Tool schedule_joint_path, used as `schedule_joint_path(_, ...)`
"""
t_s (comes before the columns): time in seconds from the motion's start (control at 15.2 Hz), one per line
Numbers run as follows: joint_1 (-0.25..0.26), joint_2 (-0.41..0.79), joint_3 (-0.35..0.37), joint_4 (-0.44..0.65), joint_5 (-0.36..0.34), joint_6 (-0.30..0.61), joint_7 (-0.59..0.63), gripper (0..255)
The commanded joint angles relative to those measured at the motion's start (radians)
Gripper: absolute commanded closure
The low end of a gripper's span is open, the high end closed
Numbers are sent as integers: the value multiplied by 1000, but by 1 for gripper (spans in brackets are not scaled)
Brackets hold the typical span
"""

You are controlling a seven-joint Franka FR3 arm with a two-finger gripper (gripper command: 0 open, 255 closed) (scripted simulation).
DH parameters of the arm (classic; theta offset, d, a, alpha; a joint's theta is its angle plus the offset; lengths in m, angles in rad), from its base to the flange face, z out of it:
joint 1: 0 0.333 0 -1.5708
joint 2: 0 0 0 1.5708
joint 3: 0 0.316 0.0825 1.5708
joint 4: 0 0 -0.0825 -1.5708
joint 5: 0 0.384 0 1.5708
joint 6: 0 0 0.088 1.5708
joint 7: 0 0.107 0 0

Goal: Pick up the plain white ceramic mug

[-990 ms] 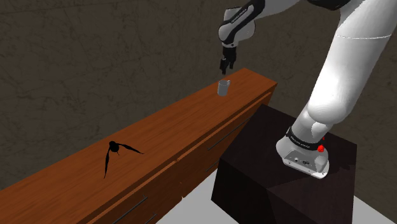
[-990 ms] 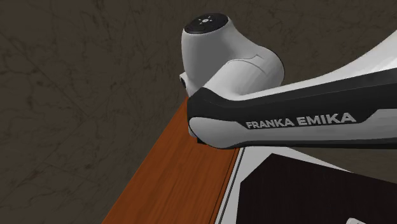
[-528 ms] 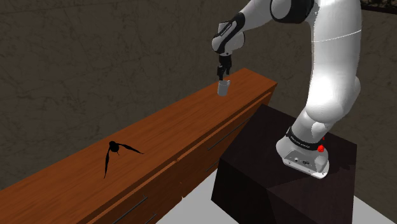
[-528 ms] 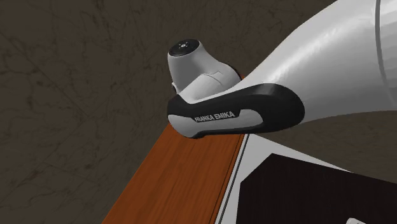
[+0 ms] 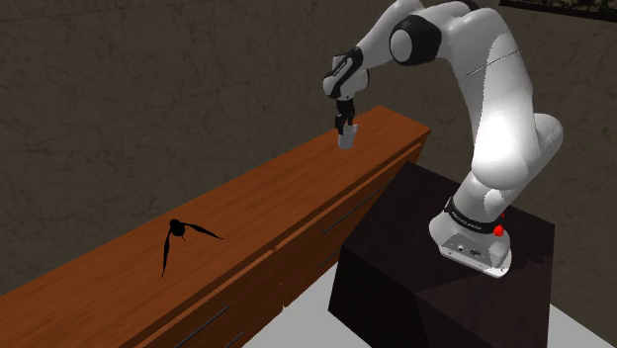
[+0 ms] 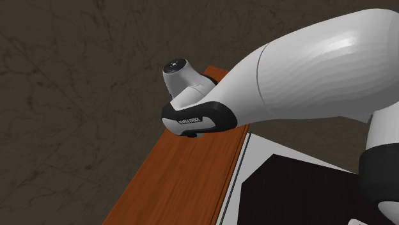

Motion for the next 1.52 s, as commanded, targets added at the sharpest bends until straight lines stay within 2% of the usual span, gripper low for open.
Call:
schedule_joint_path(0.0,-7,37,4,28,2,5,-4,0)
schedule_joint_path(0.53,-17,109,16,57,12,48,-4,0)
schedule_joint_path(0.59,-17,110,16,59,12,47,-3,255)
schedule_joint_path(1.19,-17,109,16,57,12,48,-4,255)
schedule_joint_path(1.45,-11,64,9,38,6,23,-4,255)
